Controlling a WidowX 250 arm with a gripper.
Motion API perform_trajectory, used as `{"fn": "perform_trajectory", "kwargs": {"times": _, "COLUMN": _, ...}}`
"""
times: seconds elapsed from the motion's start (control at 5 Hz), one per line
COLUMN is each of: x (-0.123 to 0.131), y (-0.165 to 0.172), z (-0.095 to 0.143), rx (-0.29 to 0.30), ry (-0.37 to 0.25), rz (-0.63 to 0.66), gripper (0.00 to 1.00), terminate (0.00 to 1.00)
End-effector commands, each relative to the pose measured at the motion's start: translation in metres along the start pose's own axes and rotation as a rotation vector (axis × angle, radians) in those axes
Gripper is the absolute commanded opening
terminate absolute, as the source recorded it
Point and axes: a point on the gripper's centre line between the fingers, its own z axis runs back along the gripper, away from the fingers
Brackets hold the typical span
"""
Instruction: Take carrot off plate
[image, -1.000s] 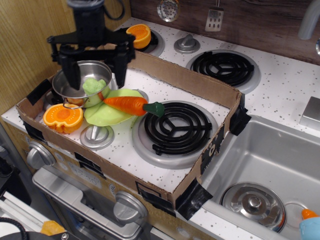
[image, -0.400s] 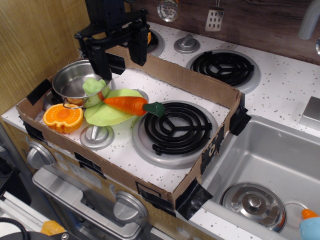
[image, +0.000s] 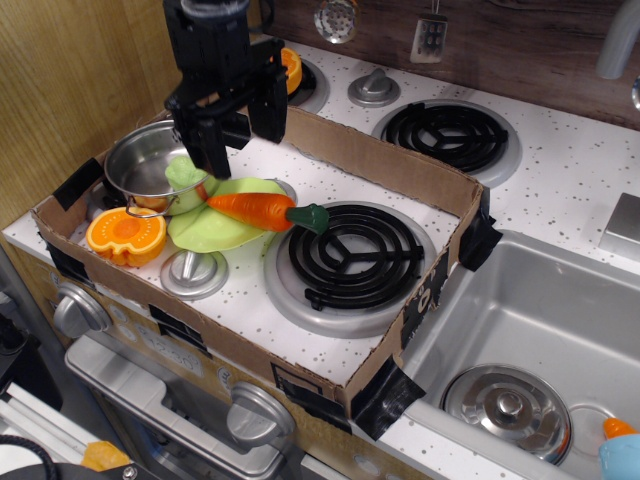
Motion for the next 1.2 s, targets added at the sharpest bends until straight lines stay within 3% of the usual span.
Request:
{"fn": "perform_trajectory", "kwargs": {"times": 0.0, "x": 0.002, "y": 0.003, "z": -0.008, "rx": 0.031, "ry": -0.065, "rz": 0.09, "gripper": 1.0, "terminate": 0.0}}
{"fn": "perform_trajectory", "kwargs": {"times": 1.0, "x": 0.002, "y": 0.007, "z": -0.038, "rx": -0.026, "ry": -0.003, "rz": 0.074, "gripper": 1.0, "terminate": 0.0}}
